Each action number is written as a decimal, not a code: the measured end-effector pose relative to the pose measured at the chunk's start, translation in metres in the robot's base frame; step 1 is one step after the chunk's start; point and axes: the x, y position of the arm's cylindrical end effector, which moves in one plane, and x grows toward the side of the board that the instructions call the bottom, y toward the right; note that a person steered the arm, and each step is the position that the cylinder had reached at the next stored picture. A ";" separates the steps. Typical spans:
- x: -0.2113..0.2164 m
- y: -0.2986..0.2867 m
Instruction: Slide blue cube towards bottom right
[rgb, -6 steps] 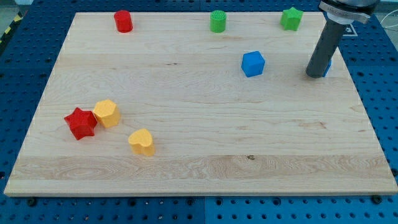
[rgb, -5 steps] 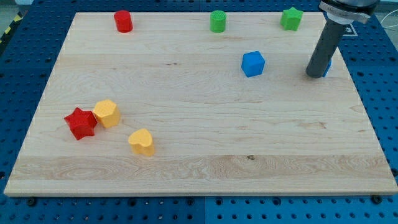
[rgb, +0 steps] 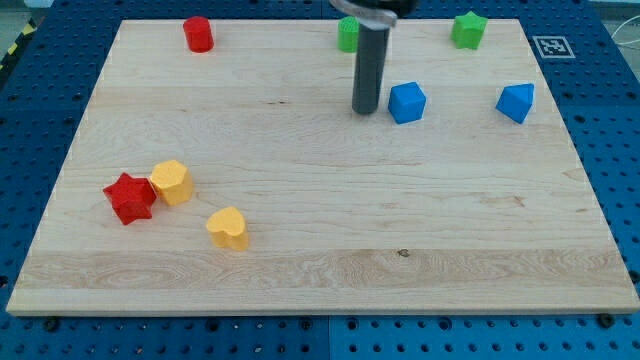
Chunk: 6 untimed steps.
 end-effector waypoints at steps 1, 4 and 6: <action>-0.025 0.028; 0.040 0.078; 0.076 0.031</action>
